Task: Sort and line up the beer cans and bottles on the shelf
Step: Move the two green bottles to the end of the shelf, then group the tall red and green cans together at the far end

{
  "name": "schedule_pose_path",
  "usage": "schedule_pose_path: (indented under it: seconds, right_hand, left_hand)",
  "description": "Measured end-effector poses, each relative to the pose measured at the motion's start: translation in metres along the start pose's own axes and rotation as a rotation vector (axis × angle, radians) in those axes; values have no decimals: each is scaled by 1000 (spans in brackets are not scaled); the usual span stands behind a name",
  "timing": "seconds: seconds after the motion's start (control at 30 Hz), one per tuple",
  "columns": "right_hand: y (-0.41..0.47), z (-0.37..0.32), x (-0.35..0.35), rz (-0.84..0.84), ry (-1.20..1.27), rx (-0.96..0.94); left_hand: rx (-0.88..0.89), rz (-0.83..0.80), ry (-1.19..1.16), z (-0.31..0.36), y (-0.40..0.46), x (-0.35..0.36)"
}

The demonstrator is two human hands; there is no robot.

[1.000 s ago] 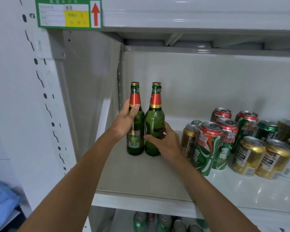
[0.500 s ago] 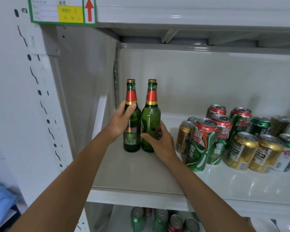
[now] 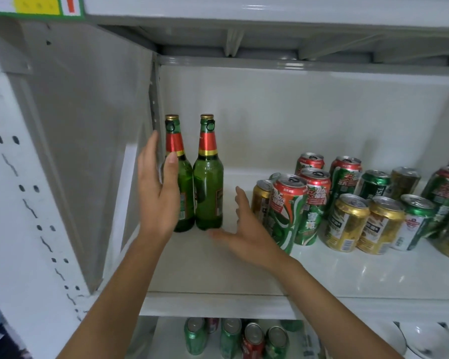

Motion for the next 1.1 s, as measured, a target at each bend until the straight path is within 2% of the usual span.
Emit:
schedule_pose_path:
  seconds: [0.13,0.2,0.27,0.33,0.4,0.5,0.57,0.63,0.7,0.77,0.93,1.1]
  right_hand:
    - [-56,-2,-27,-231,-42,-10]
    - [-82,0,-47,-378,3,18]
    - [-100,1,-73,-401,86,2]
    - [-107,2,-102,-306,197,-65]
    - [-111,1,-136,-95,282,-149]
    - [-105,6,-181,391,188,-255]
    - [-92,8,-199,573,96,-285]
    - [-73,3,-205,585,-139,-245]
    - [-52,2,-202,468,-435,-201]
    - [-36,3,-195,358,-560,-185]
    - [-26,5,-196,297,-552,-178]
    - [-35,0,-201,261,-409,-168]
  left_hand:
    - [184,0,-52,35,-25,22]
    - [231,-85,-73,49,-37,44]
    - [224,-238,-77,60,-49,73]
    - [162,-403,-66,66,-63,102]
    - [85,-499,-82,66,-78,126]
    - [-28,-434,-131,53,-93,142]
    - [-77,-353,-122,43,-96,147]
    - [-116,-310,-103,36,-99,151]
    - [-130,-291,-105,33,-103,154]
    - [-123,-288,-97,33,-105,154]
    - [-76,-296,-3,38,-99,149]
    - [-76,-281,-20,41,-96,143]
Point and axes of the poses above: each hand's wrist, its own y-axis towards the middle knuckle, its own x-axis out of the palm, z = x × y, the point moved 3 cm from there along y, towards the middle knuckle, and after that the axes turned 9 degrees about x, right-handed, at the moved point
